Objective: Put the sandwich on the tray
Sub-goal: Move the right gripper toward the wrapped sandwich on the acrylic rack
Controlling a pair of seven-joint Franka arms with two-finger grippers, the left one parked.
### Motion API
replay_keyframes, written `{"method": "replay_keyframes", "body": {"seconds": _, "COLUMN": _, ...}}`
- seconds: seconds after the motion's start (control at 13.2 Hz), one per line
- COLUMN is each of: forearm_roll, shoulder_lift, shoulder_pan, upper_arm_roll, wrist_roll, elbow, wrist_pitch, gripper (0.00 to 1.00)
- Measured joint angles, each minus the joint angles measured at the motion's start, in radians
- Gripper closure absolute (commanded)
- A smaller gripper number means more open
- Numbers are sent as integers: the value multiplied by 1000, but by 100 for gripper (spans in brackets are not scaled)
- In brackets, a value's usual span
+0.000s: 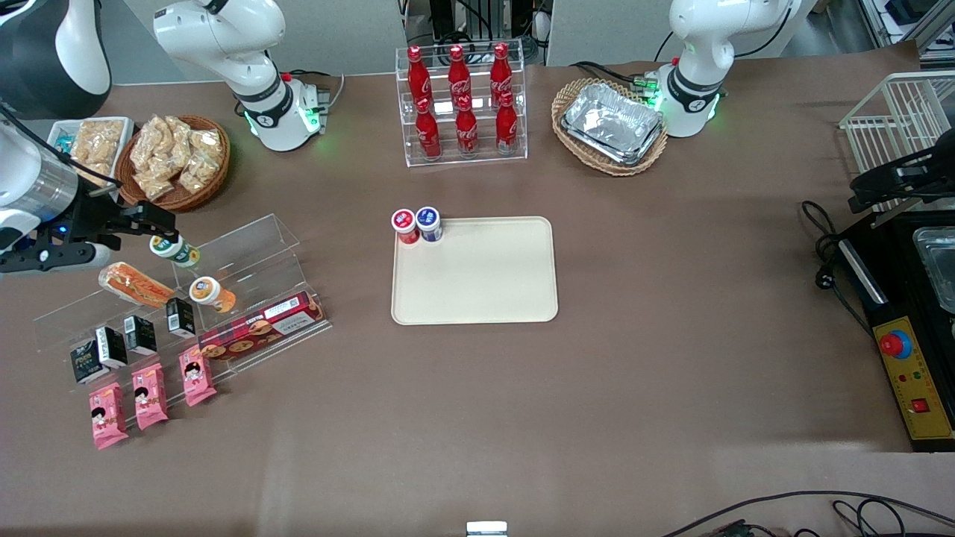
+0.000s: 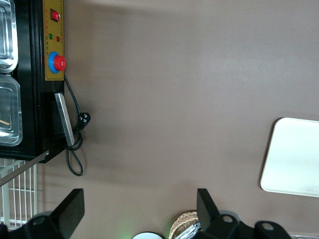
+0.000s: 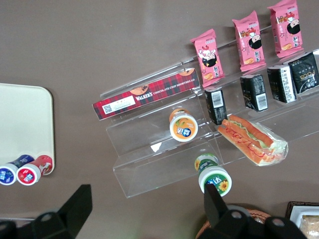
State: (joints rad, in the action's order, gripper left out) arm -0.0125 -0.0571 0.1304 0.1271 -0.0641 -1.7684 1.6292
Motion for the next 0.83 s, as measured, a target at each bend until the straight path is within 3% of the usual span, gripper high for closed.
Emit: {"method": "replay_keyframes", "body": {"seconds": 0.83, "forearm_roll": 0, "shoulder_lift": 20, "shoulder_pan": -20, "upper_arm_roll": 12, "wrist_roll": 0, "elbow": 9, "wrist_pitch": -42, "gripper": 0}}
